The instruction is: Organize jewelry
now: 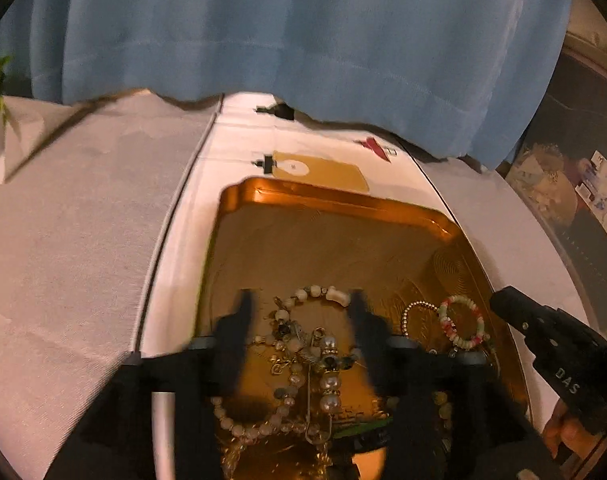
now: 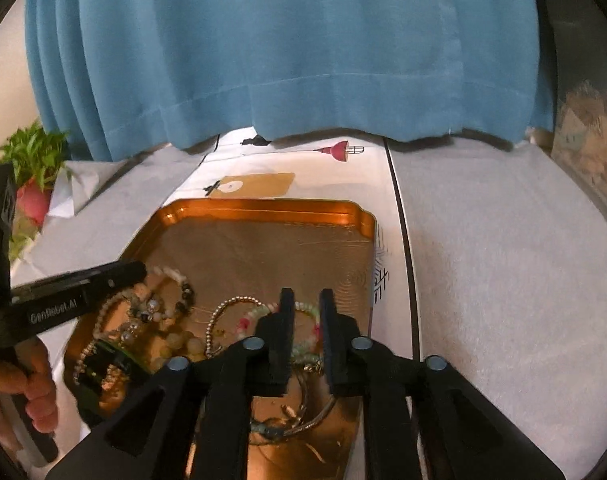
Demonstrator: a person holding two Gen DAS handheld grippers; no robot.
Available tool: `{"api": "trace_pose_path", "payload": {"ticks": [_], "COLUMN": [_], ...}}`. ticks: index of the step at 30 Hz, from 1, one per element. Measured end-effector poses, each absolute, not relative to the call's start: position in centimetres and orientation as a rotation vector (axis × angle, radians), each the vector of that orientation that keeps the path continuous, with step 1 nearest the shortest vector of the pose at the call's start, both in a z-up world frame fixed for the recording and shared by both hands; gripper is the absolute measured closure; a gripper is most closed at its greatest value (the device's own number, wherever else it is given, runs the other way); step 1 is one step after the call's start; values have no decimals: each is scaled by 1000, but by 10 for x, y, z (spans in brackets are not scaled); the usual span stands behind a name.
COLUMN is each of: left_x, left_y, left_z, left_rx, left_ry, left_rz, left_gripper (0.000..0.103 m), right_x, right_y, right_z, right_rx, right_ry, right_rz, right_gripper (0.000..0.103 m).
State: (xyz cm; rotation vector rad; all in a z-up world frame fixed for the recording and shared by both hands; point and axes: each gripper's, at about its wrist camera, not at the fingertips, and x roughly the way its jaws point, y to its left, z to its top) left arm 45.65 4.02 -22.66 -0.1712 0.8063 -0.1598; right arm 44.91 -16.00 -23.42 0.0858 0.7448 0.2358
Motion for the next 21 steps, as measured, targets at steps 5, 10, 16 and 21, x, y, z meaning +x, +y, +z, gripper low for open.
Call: {"api": "trace_pose_path", "payload": {"ticks": [5,10,16,21], "left_x": [432,388,308,231], "left_y": [43,40,26,12], "left_z": [-203,-164,-99,-48], "left_rx": [-198,-212,-173,-122], "left_ry": [768,705,636,601], "left_rz": [-152,-145,-163,-160], "left_gripper": [38,20,5,1], "right_x": [433,393,318,247], "right_y": [-157,-163,-150,-149], "right_z": [-227,-211,-162,-113], "right_rx": [76,190,117,155], "right_ry": [735,754,723,691], "right_rz": [254,292,204,226], "right_gripper": [50,27,19,5]}}
